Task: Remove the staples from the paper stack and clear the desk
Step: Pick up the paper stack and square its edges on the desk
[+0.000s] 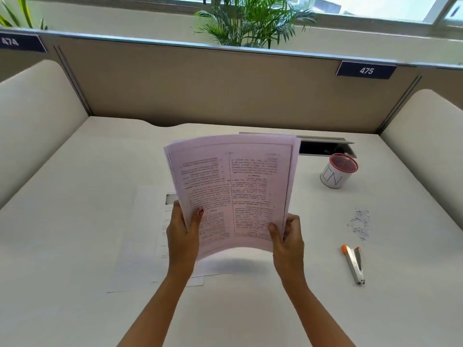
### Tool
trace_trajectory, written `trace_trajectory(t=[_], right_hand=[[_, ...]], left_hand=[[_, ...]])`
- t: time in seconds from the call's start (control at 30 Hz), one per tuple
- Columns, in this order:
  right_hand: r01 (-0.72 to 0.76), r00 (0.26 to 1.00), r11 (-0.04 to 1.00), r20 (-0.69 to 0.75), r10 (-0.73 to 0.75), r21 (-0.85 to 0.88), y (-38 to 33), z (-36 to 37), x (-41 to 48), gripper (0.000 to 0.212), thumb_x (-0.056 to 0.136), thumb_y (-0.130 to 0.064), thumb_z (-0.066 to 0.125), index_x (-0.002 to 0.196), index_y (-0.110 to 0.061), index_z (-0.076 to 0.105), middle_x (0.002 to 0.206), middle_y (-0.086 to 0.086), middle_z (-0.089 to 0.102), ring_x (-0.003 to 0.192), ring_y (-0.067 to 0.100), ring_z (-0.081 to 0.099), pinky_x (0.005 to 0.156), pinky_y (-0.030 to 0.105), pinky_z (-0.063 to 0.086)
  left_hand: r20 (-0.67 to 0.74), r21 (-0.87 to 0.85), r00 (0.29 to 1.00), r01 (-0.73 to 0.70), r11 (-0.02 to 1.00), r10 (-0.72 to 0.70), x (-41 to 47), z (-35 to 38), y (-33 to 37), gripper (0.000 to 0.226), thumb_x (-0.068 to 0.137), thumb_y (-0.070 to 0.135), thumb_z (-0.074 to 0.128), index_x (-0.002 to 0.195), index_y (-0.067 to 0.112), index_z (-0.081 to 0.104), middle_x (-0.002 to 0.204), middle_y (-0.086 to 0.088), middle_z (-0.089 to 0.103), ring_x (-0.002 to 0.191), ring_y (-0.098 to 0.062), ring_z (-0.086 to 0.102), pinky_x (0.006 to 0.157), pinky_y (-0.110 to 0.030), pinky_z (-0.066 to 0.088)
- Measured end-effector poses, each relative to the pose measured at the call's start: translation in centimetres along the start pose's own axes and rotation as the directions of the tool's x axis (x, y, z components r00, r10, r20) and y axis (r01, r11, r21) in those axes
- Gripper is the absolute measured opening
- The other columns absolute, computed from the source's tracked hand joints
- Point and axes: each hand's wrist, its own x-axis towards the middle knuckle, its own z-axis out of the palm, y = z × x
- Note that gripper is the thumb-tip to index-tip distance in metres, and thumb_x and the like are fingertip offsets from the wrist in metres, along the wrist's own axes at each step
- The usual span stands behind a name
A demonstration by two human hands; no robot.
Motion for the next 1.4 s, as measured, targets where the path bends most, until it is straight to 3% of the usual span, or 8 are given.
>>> trace_trajectory(t=[0.33, 0.47, 0.7, 0.93, 1.1, 1.2, 1.27, 1.4], right_hand=[[-0.097, 0.995, 0.995, -0.007, 0.097, -0.001, 1.6, 2.0, -1.9, 0.032, 0.096, -0.012, 0.05, 0.115, -0.034, 0.036, 0.109, -0.02, 0.055, 0.095, -0.007, 0.055, 0.072, -0.003, 0.043], [-0.048, 0.998, 0.995, -0.042, 0.045, -0.09, 1.8, 2.3, -1.5, 0.013, 0.098, -0.012, 0.046, 0.109, -0.018, 0.043, 0.11, -0.002, 0.058, 0.091, 0.005, 0.06, 0.078, 0.012, 0.055], [-0.095, 0.994, 0.988, 0.034, 0.1, -0.125, 0.1, 4.5, -0.5, 0.005, 0.096, -0.017, 0.052, 0.1, -0.014, 0.052, 0.099, -0.002, 0.063, 0.082, 0.005, 0.062, 0.058, 0.006, 0.049], [-0.243, 0.953, 0.919, 0.099, 0.285, -0.31, 1.0, 9.1, 0.2, 0.025, 0.094, -0.011, 0.054, 0.119, -0.008, 0.053, 0.125, 0.007, 0.045, 0.099, 0.014, 0.051, 0.089, 0.019, 0.045], [-0.338, 0.904, 0.807, 0.073, 0.422, -0.484, 2.0, 11.5, 0.7, 0.039, 0.092, -0.013, 0.057, 0.129, -0.005, 0.049, 0.133, 0.014, 0.035, 0.118, 0.029, 0.043, 0.098, 0.03, 0.039], [-0.366, 0.87, 0.714, 0.052, 0.49, -0.597, 1.9, 12.6, 0.7, 0.039, 0.091, -0.015, 0.056, 0.129, -0.011, 0.048, 0.133, 0.013, 0.032, 0.119, 0.031, 0.037, 0.096, 0.038, 0.039], [-0.378, 0.857, 0.702, 0.059, 0.512, -0.604, 1.7, 13.0, 0.8, 0.037, 0.091, -0.012, 0.053, 0.128, -0.011, 0.047, 0.132, 0.011, 0.03, 0.116, 0.03, 0.037, 0.088, 0.035, 0.041], [-0.382, 0.843, 0.718, 0.099, 0.528, -0.582, 1.6, 13.2, 1.1, 0.037, 0.091, -0.008, 0.048, 0.128, -0.007, 0.045, 0.134, 0.014, 0.032, 0.112, 0.033, 0.047, 0.075, 0.029, 0.041]], left_hand=[[0.023, 0.103, 0.996, -0.087, 0.991, 0.085, -1.5, 0.1, -2.7, 0.01, 0.101, 0.016, 0.036, 0.11, 0.021, 0.037, 0.103, 0.008, 0.058, 0.089, 0.001, 0.062, 0.061, -0.011, 0.052], [0.005, 0.194, 0.996, -0.087, 0.977, 0.088, -1.3, -0.3, -2.8, 0.016, 0.099, 0.025, 0.036, 0.109, 0.016, 0.045, 0.101, 0.0, 0.061, 0.079, -0.006, 0.063, 0.063, -0.008, 0.052], [-0.081, 0.329, 0.988, -0.098, 0.939, 0.131, 1.6, -3.2, -2.1, 0.021, 0.098, 0.028, 0.046, 0.105, 0.011, 0.057, 0.09, 0.002, 0.064, 0.067, -0.007, 0.062, 0.055, -0.006, 0.049], [-0.05, 0.46, 0.985, 0.169, 0.872, -0.164, 4.6, -6.2, -4.1, 0.016, 0.099, 0.016, 0.048, 0.105, 0.008, 0.06, 0.094, -0.002, 0.062, 0.075, -0.015, 0.057, 0.055, -0.01, 0.036], [-0.018, 0.561, 0.963, 0.232, 0.795, -0.269, 5.5, -7.1, -7.2, 0.018, 0.096, 0.012, 0.053, 0.078, 0.01, 0.056, 0.074, 0.003, 0.055, 0.063, -0.007, 0.051, 0.05, -0.011, 0.032], [-0.056, 0.689, 0.935, 0.29, 0.665, -0.35, 5.9, -6.9, -8.4, 0.02, 0.093, 0.021, 0.06, 0.102, 0.004, 0.065, 0.113, -0.017, 0.056, 0.104, -0.033, 0.057, 0.08, -0.034, 0.048], [-0.113, 0.748, 0.905, 0.348, 0.565, -0.409, 5.8, -6.5, -8.4, 0.04, 0.093, 0.028, 0.06, 0.125, 0.004, 0.058, 0.14, -0.017, 0.04, 0.127, -0.036, 0.04, 0.101, -0.047, 0.038], [-0.131, 0.754, 0.909, 0.35, 0.556, -0.396, 5.3, -6.0, -8.2, 0.041, 0.093, 0.027, 0.059, 0.125, 0.003, 0.055, 0.147, -0.016, 0.031, 0.132, -0.036, 0.031, 0.105, -0.047, 0.032]])
